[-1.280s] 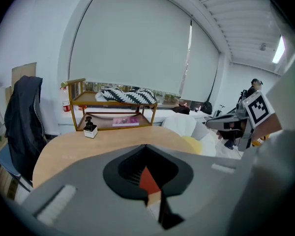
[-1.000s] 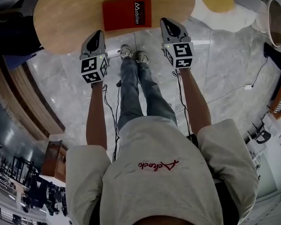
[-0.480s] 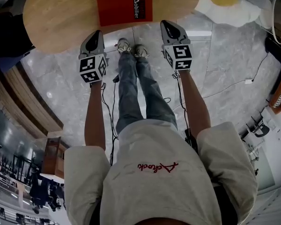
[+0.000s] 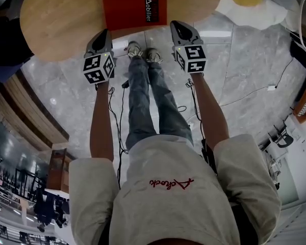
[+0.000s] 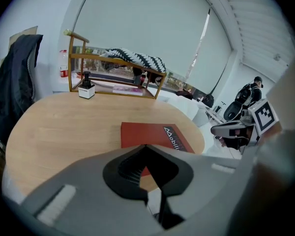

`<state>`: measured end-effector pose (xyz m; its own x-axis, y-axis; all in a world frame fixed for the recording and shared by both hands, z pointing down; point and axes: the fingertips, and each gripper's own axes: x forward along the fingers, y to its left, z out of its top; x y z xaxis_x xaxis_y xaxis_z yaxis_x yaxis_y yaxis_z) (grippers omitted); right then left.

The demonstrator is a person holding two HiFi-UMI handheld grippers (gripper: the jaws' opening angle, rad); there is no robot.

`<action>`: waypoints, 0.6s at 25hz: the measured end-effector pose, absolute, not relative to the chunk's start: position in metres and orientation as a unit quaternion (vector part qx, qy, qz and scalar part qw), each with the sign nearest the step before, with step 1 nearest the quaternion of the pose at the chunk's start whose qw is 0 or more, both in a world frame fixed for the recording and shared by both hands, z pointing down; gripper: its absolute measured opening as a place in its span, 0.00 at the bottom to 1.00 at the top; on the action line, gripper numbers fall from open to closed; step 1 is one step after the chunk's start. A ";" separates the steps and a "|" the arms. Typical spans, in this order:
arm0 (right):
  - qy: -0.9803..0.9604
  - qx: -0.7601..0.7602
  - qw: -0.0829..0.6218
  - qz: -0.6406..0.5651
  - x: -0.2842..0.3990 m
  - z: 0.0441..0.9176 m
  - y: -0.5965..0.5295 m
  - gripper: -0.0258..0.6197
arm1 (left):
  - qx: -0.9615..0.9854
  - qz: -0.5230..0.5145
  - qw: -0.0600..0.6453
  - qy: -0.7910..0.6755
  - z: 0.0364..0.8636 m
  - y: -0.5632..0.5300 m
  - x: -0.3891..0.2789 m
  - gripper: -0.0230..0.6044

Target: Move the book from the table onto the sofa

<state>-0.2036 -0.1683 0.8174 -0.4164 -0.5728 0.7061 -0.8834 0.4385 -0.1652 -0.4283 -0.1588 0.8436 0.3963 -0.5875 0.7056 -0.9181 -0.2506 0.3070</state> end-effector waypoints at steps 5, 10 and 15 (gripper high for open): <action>-0.790 0.456 0.272 0.309 -0.209 0.840 -0.184 0.06 | 0.755 0.230 0.386 -0.478 0.862 -0.172 -0.421 0.06; -0.787 0.447 0.269 0.331 -0.216 0.862 -0.196 0.15 | 0.747 0.236 0.411 -0.466 0.884 -0.180 -0.417 0.21; -0.782 0.437 0.262 0.359 -0.225 0.886 -0.210 0.33 | 0.740 0.240 0.433 -0.455 0.906 -0.189 -0.416 0.36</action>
<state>-0.2252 -0.2096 0.8861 -0.4806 -0.4964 0.7229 -0.8717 0.3605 -0.3319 -0.4155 -0.1890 0.9061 0.4712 -0.4661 0.7488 -0.8812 -0.2114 0.4229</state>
